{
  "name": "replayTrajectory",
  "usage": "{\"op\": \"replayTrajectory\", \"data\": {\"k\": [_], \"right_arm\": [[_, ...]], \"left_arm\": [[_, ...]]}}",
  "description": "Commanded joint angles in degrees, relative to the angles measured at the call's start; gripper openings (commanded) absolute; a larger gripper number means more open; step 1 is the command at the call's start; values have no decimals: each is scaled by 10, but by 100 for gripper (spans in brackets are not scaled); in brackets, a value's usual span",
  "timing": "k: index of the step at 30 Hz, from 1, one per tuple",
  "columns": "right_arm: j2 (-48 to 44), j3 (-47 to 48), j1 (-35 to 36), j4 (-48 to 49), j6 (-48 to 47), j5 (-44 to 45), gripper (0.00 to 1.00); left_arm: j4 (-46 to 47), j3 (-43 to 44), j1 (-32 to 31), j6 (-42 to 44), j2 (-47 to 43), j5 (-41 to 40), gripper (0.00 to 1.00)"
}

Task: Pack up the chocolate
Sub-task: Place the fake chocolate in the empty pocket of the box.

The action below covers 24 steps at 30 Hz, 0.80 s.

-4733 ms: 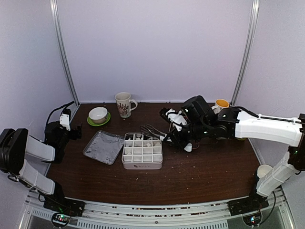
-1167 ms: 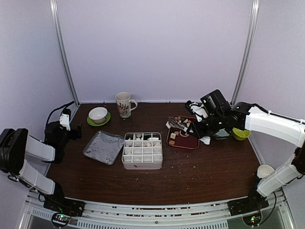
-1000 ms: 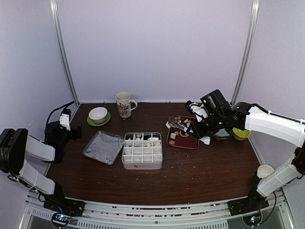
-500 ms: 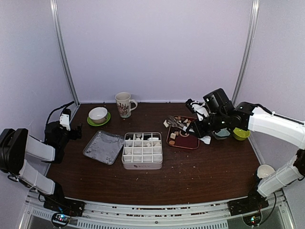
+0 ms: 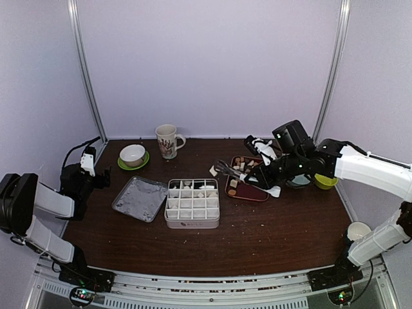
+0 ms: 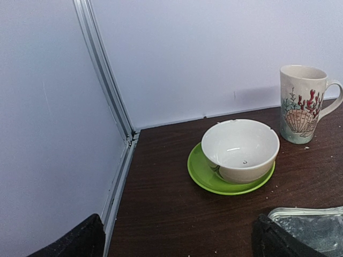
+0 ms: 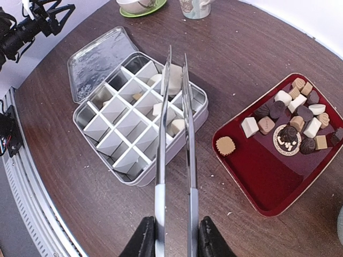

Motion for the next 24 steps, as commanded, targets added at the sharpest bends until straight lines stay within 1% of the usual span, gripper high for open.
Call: {"op": "replayTrajectory", "data": {"k": [1, 8, 20, 24], "right_arm": [[-4, 4, 14, 28, -8, -25, 17], [17, 6, 46, 33, -12, -46, 17], [51, 9, 77, 48, -5, -69, 17], [73, 17, 92, 40, -10, -59, 17]], "left_arm": [[16, 11, 4, -5, 2, -3, 98], [17, 11, 4, -5, 2, -3, 98], [17, 11, 4, -5, 2, -3, 98], [16, 11, 4, -5, 2, -3, 98]]}}
